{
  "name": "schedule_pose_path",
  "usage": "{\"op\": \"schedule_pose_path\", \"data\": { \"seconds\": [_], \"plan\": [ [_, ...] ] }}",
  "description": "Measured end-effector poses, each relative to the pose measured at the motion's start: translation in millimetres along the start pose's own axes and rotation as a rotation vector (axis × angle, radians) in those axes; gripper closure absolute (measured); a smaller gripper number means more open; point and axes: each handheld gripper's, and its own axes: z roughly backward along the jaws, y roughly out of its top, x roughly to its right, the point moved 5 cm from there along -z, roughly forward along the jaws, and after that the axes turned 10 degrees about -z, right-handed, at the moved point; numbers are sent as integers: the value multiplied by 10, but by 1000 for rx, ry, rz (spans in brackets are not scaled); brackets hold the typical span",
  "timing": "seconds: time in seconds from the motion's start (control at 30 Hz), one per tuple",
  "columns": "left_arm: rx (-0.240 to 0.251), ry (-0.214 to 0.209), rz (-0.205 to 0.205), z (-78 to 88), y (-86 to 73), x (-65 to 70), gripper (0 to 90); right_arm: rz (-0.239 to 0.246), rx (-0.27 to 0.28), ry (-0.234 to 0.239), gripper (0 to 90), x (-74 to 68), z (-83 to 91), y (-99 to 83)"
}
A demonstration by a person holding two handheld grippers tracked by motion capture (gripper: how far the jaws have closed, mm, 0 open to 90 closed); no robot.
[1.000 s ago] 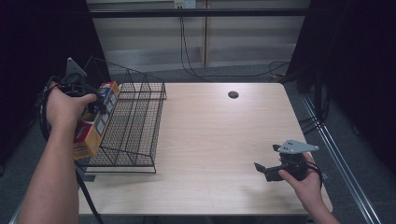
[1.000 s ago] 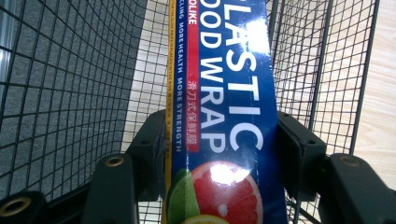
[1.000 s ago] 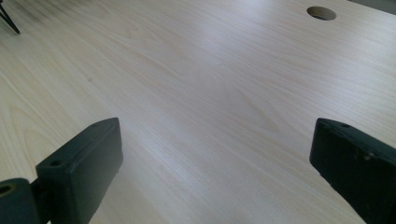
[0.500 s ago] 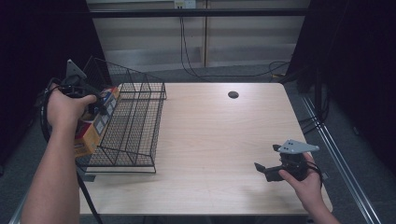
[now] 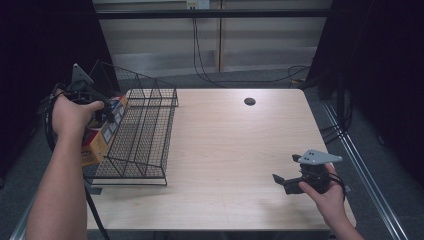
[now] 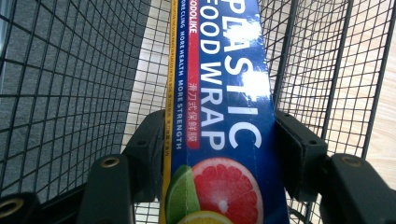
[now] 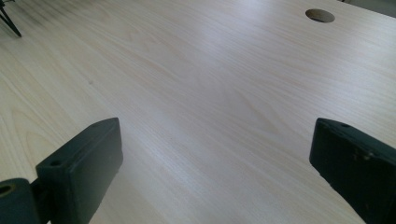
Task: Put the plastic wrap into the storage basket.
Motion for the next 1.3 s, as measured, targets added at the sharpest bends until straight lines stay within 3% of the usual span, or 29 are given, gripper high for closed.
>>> {"op": "schedule_pose_path", "data": {
  "seconds": [0.2,0.23,0.33,0.5,0.77,0.97,1.13,1.3],
  "plan": [
    [46,-6,20,76,31,-11,418,0,-4,-3,24,-2,-2,-4],
    [89,-75,29,173,45,25,407,0,-3,-3,24,-3,-2,-4],
    [101,-89,19,195,32,76,379,0,-3,-1,25,-12,-1,3],
    [106,-99,-26,205,21,187,350,6,5,-1,24,-18,11,9],
    [110,-119,-46,244,15,329,294,4,8,-1,24,-19,15,26],
    [117,-124,-59,297,22,340,271,11,5,8,24,-31,10,27],
    [141,-150,-74,351,35,485,247,1,8,-4,25,-12,35,21],
    [138,-188,-125,337,24,665,225,5,9,-2,25,-20,46,22]
  ]
}}
